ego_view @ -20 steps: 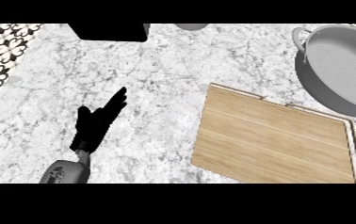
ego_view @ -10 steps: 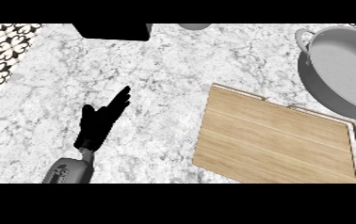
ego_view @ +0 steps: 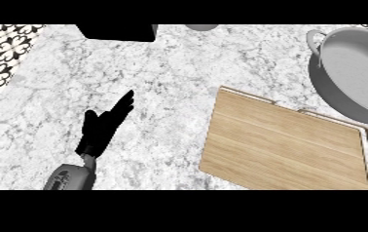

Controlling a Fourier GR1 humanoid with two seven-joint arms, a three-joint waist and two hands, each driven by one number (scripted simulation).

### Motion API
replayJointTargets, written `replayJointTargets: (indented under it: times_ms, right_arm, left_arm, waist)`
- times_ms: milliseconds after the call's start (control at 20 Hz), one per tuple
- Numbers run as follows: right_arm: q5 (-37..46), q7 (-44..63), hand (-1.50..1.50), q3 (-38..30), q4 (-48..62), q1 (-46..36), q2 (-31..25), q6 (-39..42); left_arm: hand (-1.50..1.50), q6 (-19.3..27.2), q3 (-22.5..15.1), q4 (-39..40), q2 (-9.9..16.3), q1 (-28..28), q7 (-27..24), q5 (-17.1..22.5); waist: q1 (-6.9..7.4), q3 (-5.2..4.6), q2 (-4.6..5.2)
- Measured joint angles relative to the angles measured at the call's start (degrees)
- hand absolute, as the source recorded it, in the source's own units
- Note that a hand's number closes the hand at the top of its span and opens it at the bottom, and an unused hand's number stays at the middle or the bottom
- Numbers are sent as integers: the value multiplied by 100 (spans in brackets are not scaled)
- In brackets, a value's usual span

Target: Pick the bell pepper from the tray and place it in the pot

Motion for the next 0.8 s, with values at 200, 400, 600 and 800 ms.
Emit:
replayJointTargets:
  times_ms: [200, 400, 600, 800]
  right_arm:
    - [593, 506, 150, 439, 263, -203, 353, -360]
    - [1017, 1146, -150, 803, 692, -389, 593, 82]
    - [1327, 1727, -150, 1062, 1015, -685, 870, 578]
    - [1048, 1646, -150, 750, 1120, -856, 1156, 719]
  left_arm:
    - [0, 51, -10, -55, -54, -60, 90, -23]
    - [0, 58, -39, 0, -96, -99, 39, -69]
    - [0, 2, 24, 61, -40, -114, -3, -50]
    - [0, -1, 28, -4, -54, -78, 32, -40]
  waist:
    - [15, 2, 9]
    - [47, -1, 32]
    - [56, 1, 37]
    - [18, 10, 29]
